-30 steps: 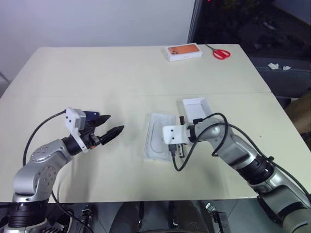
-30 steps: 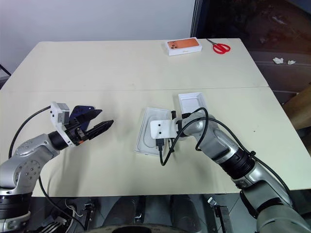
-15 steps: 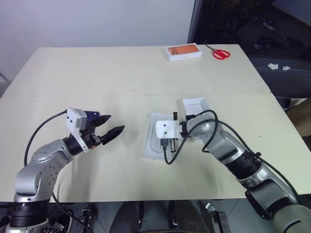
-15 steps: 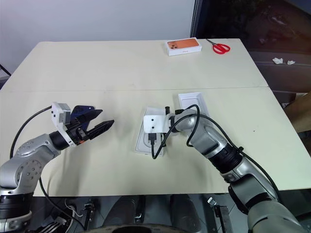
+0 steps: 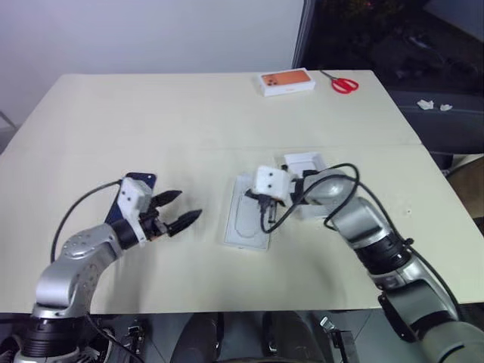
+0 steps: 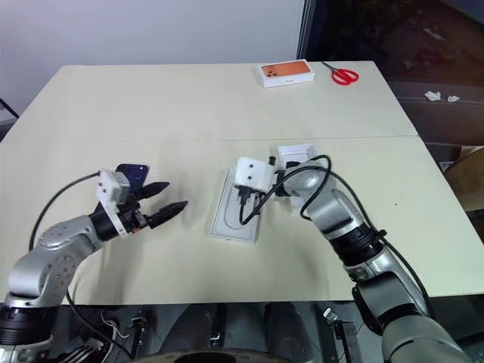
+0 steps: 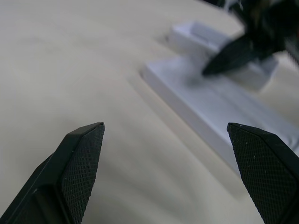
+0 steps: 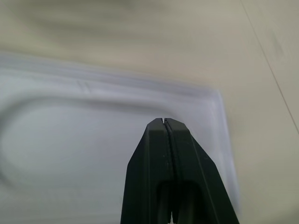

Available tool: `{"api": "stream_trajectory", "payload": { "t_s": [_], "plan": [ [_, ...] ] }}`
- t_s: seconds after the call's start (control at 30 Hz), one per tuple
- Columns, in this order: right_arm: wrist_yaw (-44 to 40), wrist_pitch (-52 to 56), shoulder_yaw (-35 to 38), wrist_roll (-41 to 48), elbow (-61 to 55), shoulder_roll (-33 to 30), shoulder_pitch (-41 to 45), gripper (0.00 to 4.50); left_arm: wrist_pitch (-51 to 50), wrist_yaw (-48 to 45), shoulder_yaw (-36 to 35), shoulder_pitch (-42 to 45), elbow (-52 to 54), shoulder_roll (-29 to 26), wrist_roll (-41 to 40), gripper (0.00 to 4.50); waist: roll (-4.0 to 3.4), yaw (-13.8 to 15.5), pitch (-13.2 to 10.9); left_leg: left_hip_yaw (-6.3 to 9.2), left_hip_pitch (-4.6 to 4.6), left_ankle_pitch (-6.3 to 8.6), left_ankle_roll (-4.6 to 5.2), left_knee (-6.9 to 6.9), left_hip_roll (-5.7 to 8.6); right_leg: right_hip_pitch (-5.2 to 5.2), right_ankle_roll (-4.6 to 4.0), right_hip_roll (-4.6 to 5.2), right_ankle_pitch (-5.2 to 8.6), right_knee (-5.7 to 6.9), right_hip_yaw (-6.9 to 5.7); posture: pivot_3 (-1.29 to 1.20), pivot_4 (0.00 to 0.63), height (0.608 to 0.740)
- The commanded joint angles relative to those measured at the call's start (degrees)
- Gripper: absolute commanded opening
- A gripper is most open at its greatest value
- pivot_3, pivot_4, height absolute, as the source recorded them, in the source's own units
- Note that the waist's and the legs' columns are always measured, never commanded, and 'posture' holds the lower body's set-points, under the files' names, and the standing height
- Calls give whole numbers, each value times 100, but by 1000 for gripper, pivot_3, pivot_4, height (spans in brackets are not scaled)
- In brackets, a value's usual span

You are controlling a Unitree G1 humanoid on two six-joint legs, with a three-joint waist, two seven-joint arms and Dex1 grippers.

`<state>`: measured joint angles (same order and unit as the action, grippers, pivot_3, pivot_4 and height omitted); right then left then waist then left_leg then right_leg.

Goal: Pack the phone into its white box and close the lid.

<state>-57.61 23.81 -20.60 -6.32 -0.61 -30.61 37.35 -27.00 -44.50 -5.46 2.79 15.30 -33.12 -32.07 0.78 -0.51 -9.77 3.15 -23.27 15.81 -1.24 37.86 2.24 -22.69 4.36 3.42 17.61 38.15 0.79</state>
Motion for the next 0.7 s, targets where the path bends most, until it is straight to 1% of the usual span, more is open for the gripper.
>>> {"api": "stream_trajectory", "payload": {
  "t_s": [0.03,0.13,0.27,0.37,0.5,0.7],
  "plan": [
    [-303,-387,349,221,148,-482,-128,0,-64,0,77,233,50,139,-78,3658,0,-6,0,0,-1,0,0,0,0,0,0,1,0,0,-1,0,150,740],
    [-544,-555,573,510,51,-777,-337,0,-16,70,185,338,-99,228,117,2136,-1,-20,-1,0,-1,1,1,-1,-1,-2,0,0,0,0,-2,0,150,740],
    [-563,-405,709,715,-87,-804,-478,0,84,150,385,375,-275,385,345,49,-3,-64,-1,-1,1,0,1,-1,-8,-2,1,-7,0,4,-1,0,150,740],
    [-497,-357,769,802,-153,-782,-539,0,91,185,492,428,-308,516,424,49,-4,-24,-2,2,1,-1,1,2,-9,-2,1,-8,0,8,-2,0,150,740],
    [-475,-455,636,696,-168,-884,-583,0,222,201,594,492,-479,510,717,49,-4,-9,-2,1,1,0,1,8,-8,3,1,-7,-1,8,-2,0,150,740],
    [-430,-407,597,724,-267,-822,-646,0,201,185,459,554,-487,537,653,49,-4,-11,-2,2,-2,0,1,8,-8,1,2,-6,-1,6,-3,0,150,740]
  ]
}}
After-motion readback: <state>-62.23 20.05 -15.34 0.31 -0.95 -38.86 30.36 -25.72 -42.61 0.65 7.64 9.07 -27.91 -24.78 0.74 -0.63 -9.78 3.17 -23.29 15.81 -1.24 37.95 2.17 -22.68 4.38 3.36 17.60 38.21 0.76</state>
